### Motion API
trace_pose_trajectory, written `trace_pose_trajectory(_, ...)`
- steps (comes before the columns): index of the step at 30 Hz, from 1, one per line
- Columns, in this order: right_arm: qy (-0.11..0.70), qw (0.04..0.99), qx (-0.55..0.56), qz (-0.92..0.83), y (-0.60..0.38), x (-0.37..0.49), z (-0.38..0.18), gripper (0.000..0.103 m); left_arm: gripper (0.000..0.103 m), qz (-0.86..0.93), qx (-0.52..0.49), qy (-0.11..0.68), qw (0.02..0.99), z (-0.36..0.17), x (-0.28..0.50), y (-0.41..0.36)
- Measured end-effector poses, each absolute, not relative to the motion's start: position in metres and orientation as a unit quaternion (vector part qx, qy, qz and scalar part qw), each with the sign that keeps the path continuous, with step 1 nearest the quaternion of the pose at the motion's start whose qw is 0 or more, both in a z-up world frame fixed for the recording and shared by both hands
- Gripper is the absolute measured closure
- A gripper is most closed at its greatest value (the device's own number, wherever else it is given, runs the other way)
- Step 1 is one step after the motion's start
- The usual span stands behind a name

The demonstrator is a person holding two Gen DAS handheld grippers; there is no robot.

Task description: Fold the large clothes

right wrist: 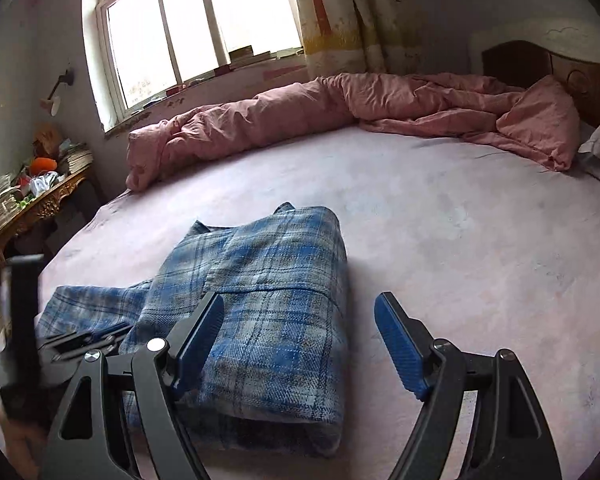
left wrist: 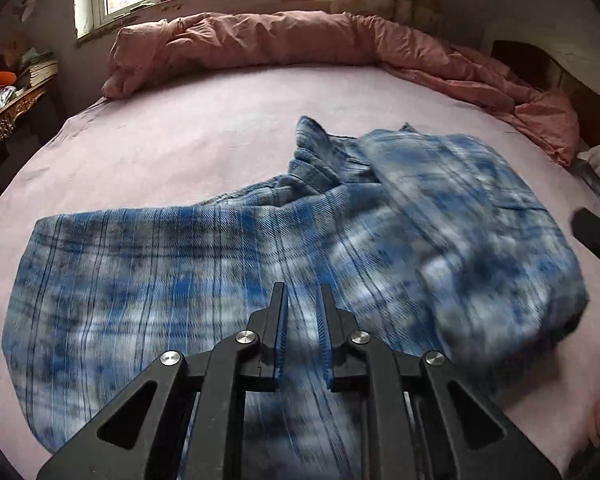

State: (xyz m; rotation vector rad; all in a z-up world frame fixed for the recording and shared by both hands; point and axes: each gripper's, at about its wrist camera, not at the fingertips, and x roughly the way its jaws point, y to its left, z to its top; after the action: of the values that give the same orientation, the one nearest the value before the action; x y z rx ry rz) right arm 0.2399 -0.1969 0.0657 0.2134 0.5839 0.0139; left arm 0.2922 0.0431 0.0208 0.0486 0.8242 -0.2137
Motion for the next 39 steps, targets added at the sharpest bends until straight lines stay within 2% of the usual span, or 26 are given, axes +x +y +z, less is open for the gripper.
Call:
trace_pose_trajectory(9,0.314,0.946,0.078,0.024,-0.179,0.249,0.052,0.023,0.092,-0.151,-0.046,0.455,0.876,0.003,0.233,0.056)
trace_pose_trajectory(12,0.297,0.953,0.056,0.017,-0.175,0.244,0.057,0.023,0.097,-0.124,-0.025,0.427,0.895,0.007,0.212,0.061)
trace_pose_trajectory(14,0.292,0.955,0.054,0.012,-0.176,0.243,0.058,0.023,0.097,-0.104,-0.059,0.385,0.915,0.022,0.198,0.079)
trace_pose_trajectory(15,0.292,0.954,0.059,0.018,-0.177,0.242,0.059,0.024,0.092,-0.095,-0.08,0.368,0.922,0.03,0.195,0.09)
trace_pose_trajectory(16,0.293,0.954,0.066,0.024,-0.178,0.242,0.06,0.023,0.082,-0.082,-0.103,0.366,0.921,0.035,0.195,0.104)
trace_pose_trajectory(17,0.294,0.953,0.073,0.031,-0.179,0.242,0.06,0.023,0.052,-0.06,-0.127,0.376,0.916,0.037,0.198,0.119)
trace_pose_trajectory(18,0.294,0.952,0.076,0.033,-0.179,0.241,0.06,0.023,0.039,-0.028,-0.153,0.383,0.911,0.038,0.202,0.134)
trace_pose_trajectory(20,0.293,0.952,0.076,0.04,-0.179,0.24,0.062,0.024,0.036,0.032,-0.18,0.388,0.904,0.036,0.206,0.162)
trace_pose_trajectory(22,0.287,0.954,0.075,0.045,-0.179,0.237,0.064,0.024,0.022,0.09,-0.149,0.401,0.899,0.032,0.215,0.178)
trace_pose_trajectory(27,0.278,0.957,0.059,0.058,-0.175,0.233,0.067,0.024,0.02,0.08,-0.167,0.441,0.878,0.007,0.234,0.211)
trace_pose_trajectory(31,0.291,0.942,0.019,0.165,-0.152,0.238,0.055,0.024,0.019,0.09,-0.161,0.408,0.894,0.001,0.242,0.217)
trace_pose_trajectory(32,0.289,0.941,-0.006,0.177,-0.142,0.239,0.049,0.024,0.021,0.092,-0.176,0.399,0.895,-0.001,0.243,0.222)
trace_pose_trajectory(34,0.301,0.94,-0.057,0.151,-0.124,0.244,0.035,0.035,0.046,0.09,-0.184,0.39,0.898,0.001,0.244,0.225)
trace_pose_trajectory(35,0.319,0.932,-0.066,0.16,-0.119,0.248,0.029,0.044,0.074,0.069,-0.185,0.386,0.901,0.002,0.246,0.221)
trace_pose_trajectory(36,0.336,0.924,-0.07,0.167,-0.115,0.251,0.024,0.046,0.086,0.055,-0.181,0.384,0.904,0.004,0.247,0.219)
trace_pose_trajectory(39,0.343,0.917,-0.055,0.197,-0.118,0.244,0.028,0.047,0.095,0.047,-0.152,0.365,0.917,0.016,0.241,0.208)
